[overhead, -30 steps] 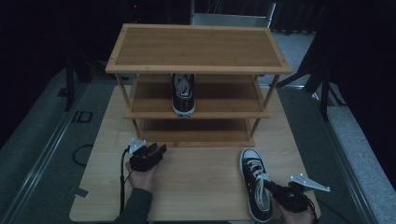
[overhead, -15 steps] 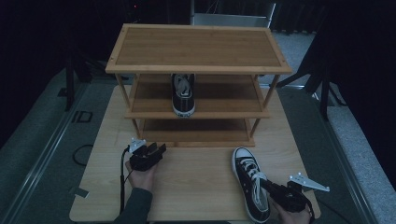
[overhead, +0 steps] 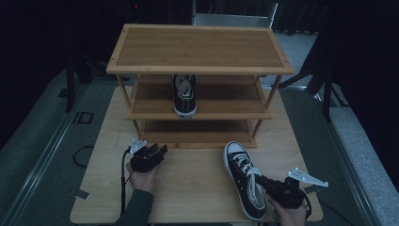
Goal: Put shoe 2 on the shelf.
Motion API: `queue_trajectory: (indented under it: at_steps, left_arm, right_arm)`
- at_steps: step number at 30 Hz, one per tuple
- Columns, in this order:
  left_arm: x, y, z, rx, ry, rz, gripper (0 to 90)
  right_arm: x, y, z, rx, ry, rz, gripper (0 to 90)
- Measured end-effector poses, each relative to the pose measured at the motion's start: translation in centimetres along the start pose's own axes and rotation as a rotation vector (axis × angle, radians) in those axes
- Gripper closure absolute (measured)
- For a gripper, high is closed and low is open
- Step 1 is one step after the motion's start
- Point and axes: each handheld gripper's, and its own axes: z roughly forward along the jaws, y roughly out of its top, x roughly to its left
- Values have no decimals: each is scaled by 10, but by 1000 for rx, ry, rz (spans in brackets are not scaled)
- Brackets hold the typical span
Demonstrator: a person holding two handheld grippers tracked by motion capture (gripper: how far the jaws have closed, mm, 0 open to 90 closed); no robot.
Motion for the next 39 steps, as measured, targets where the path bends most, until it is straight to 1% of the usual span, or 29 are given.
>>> queue_trajectory:
  at_steps: [4,5,7,8,9,11,15,16,18,19,20,21,22,25,26,27,28,29,30,33,34,37,38,39]
  left_arm:
    - [0,0,0,1,1,-3,540]
    - [0,0,-1,0,1,-4,540]
    - [0,0,-1,-1,2,-3,540]
    - [0,0,-1,-2,1,-3,540]
    - [0,0,-1,-1,1,-4,540]
    - [0,0,-1,0,1,-5,540]
    - [0,0,0,3,-1,-3,540]
    - [-1,0,0,2,-1,-3,540]
    - [-1,0,0,1,-1,-4,540]
    - [-1,0,0,1,-1,-4,540]
    - [-1,0,0,1,-2,-5,540]
    - [-1,0,0,1,-2,-5,540]
    - [-1,0,0,1,-2,-5,540]
    - [-1,-1,0,1,-3,-6,540]
    - [-1,-1,0,1,-3,-6,540]
    - [-1,-1,0,0,-4,-6,540]
    - [-1,0,0,-1,-4,-7,540]
    - [-1,0,1,-1,-5,-9,540]
    - [-1,-1,1,0,-5,-12,540]
    - [0,-1,1,2,-8,-13,540]
    - [0,-1,2,5,-10,-12,540]
    - [0,-1,3,5,-12,-19,540]
    - [0,-1,3,5,-12,-19,540]
    - [0,-1,3,7,-13,-19,540]
  right_arm:
    - [5,9,3,-1,17,-12,882]
    - [9,16,5,-5,35,-21,882]
    - [14,23,6,-10,51,-32,882]
    - [14,23,6,-10,51,-32,882]
    - [18,31,8,-17,68,-49,881]
    - [23,38,9,-19,83,-63,882]
    - [27,43,10,-26,98,-74,882]
    - [32,52,11,-42,126,-72,881]
    - [36,58,10,-54,141,-75,882]
    - [36,58,10,-54,141,-75,882]
    - [40,63,10,-63,156,-84,882]
    - [40,63,10,-63,156,-84,882]
    - [44,69,9,-73,168,-90,882]
    - [49,79,8,-94,186,-92,882]
    - [49,79,8,-94,186,-92,882]
    - [52,86,8,-105,187,-97,882]
    - [52,86,8,-105,187,-97,882]
    - [54,94,10,-116,183,-107,881]
    - [55,98,11,-123,179,-114,881]
    - [55,103,13,-128,173,-118,881]
    - [53,113,20,-138,167,-108,881]
    - [51,126,32,-158,139,-111,881]
    - [51,126,32,-158,139,-111,881]
    - [49,137,46,-174,117,-117,881]
